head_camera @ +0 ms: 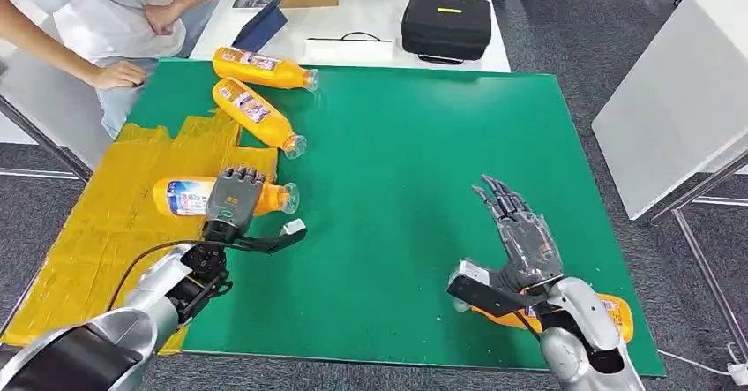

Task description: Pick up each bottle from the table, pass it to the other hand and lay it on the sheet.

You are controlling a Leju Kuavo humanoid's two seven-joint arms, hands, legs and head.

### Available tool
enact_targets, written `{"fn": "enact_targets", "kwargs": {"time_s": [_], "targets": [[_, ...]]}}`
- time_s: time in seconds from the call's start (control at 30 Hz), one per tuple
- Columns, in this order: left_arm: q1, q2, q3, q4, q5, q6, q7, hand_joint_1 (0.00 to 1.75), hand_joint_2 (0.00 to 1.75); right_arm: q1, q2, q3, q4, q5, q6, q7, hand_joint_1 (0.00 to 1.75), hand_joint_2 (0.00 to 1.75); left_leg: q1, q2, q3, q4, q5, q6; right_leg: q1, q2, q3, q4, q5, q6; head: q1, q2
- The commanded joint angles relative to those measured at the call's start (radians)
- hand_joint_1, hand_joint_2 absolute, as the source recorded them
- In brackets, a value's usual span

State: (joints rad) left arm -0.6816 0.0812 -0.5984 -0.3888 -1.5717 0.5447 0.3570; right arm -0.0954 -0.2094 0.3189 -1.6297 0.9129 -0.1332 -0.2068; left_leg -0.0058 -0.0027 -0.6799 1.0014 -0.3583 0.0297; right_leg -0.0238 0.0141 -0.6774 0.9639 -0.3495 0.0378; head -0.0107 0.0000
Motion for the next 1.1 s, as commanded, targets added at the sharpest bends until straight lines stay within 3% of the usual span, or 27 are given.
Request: {"fn": "enact_targets", "kwargs": {"time_s": [0.03,0.2,0.23,0.37,0.57,0.73,0.83,0.87,0.9,0.93,1.1], "targets": [[-0.029,0.032,-0.180,0.127,0.001,-0.026,0.030,1.75,1.75,-0.016,0.005,0.011,0.014,0.003,0.017,-0.002,0.00,1.75,0.000,0.001,0.005,0.000,-0.003,-0.002,0.000,0.000,0.005,0.000,-0.002,-0.002,0.000,0.000],[-0.021,0.052,-0.202,0.148,0.002,-0.061,0.056,1.75,1.75,-0.028,-0.008,0.024,0.020,0.015,0.037,-0.001,0.00,1.75,0.000,0.004,0.007,0.000,-0.004,-0.002,0.001,0.002,0.007,0.000,-0.003,-0.002,0.000,0.000],[-0.013,0.058,-0.186,0.145,0.004,-0.046,0.070,0.00,1.75,-0.020,-0.021,0.030,0.014,0.025,0.047,0.000,0.00,1.75,0.000,0.003,0.004,0.000,-0.002,-0.001,0.000,0.002,0.004,0.000,-0.001,-0.002,0.000,0.000],[0.017,0.059,-0.081,0.139,0.034,-0.006,0.060,0.00,1.75,0.016,-0.090,0.064,-0.042,0.059,0.126,-0.005,0.00,1.75,0.001,0.004,0.012,0.001,-0.007,-0.003,0.001,0.003,0.011,0.001,-0.005,-0.004,0.000,0.000],[0.058,0.044,0.103,0.112,0.108,0.098,0.023,0.00,1.75,0.160,-0.249,0.007,-0.196,0.001,0.208,-0.063,0.00,1.75,0.000,-0.002,0.008,0.000,-0.004,-0.002,0.000,-0.003,0.009,0.000,-0.005,-0.002,0.000,0.000],[0.056,0.041,0.115,0.115,0.099,0.097,0.019,0.00,1.75,0.179,-0.252,-0.008,-0.217,-0.002,0.215,-0.066,0.00,1.75,-0.001,0.001,0.009,0.000,-0.005,-0.002,0.000,0.000,0.010,0.001,-0.006,-0.002,0.000,0.000],[0.061,0.023,0.224,0.099,0.179,0.151,-0.065,0.00,1.75,0.217,-0.261,-0.027,-0.257,0.023,0.230,-0.067,0.00,1.75,-0.001,0.001,0.007,0.000,-0.007,-0.004,-0.001,0.000,0.008,0.000,-0.004,-0.002,0.000,0.000],[0.073,0.014,0.295,0.049,0.233,0.153,-0.135,0.00,1.75,0.253,-0.282,-0.049,-0.302,0.054,0.235,-0.065,0.00,1.75,0.000,0.001,0.014,0.002,-0.011,-0.006,0.000,0.000,0.014,0.002,-0.008,-0.004,0.000,0.000],[0.068,0.012,0.297,0.054,0.231,0.153,-0.137,0.00,1.75,0.262,-0.288,-0.059,-0.312,0.052,0.233,-0.065,0.00,1.75,-0.001,-0.002,0.008,0.000,-0.007,-0.004,-0.001,-0.003,0.008,0.001,-0.006,-0.002,0.000,0.000],[0.053,0.001,0.329,0.050,0.243,0.153,-0.175,0.00,1.75,0.299,-0.321,-0.097,-0.357,0.068,0.244,-0.061,0.00,0.00,-0.001,-0.002,0.011,0.001,-0.008,-0.004,0.000,-0.003,0.011,0.002,-0.009,-0.002,0.000,0.000],[0.027,-0.059,0.465,0.030,0.311,0.153,-0.322,0.00,1.75,0.372,-0.306,-0.308,-0.392,0.068,0.323,-0.032,0.00,0.00,-0.001,-0.005,0.009,0.002,-0.006,-0.002,0.000,-0.006,0.010,0.002,-0.009,0.000,0.000,0.000]]}}
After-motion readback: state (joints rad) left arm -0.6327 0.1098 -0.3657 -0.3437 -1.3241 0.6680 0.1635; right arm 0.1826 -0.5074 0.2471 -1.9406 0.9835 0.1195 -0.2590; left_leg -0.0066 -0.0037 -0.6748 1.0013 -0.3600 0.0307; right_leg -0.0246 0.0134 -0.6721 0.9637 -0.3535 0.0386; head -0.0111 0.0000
